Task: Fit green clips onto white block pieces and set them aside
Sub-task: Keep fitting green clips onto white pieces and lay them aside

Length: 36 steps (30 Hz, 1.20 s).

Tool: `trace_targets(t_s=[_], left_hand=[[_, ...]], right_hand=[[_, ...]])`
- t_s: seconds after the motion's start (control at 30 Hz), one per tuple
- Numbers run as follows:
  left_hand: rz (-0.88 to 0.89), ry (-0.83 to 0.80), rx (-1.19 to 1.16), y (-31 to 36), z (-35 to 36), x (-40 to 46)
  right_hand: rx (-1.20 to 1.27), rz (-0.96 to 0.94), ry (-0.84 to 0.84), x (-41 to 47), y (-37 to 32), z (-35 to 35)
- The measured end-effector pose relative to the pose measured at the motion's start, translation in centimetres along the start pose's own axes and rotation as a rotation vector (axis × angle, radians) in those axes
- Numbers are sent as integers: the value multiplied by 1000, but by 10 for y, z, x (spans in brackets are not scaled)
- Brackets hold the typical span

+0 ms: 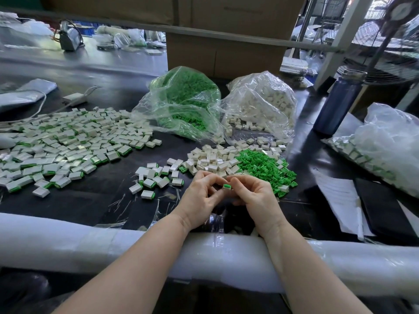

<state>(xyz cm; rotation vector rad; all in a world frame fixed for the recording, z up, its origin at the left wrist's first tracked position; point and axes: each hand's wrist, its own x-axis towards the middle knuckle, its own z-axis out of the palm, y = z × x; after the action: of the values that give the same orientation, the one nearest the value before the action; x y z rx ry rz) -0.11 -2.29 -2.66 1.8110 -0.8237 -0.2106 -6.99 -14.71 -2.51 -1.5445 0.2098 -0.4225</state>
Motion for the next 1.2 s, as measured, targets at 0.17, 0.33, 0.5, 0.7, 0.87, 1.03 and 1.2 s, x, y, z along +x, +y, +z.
trace_targets(t_s=[0.17,0.33,0.5,0.7,0.87,1.03,1.2], left_hand=[[-36,6,55,-2,0,0],[-42,3,83,-2,1,0],[-34,14,94,-3,1,1],[-87,101,18,-3,-2,0],[-170,346,-7,-4,-5,1],[-221,566,164,-7,-11,3],[-336,565,277,-11,-10,3]], right_hand=[[-114,-48,30,0,0,-2],[-208,-52,49,1,3,-2],[-259,-33,30,2,2,0],[-324,-109,234,0,-4,-4],[-441,-73,477,2,-1,-10],[-608,11,573,4,2,-12],[-837,127,501,3,1,-9]])
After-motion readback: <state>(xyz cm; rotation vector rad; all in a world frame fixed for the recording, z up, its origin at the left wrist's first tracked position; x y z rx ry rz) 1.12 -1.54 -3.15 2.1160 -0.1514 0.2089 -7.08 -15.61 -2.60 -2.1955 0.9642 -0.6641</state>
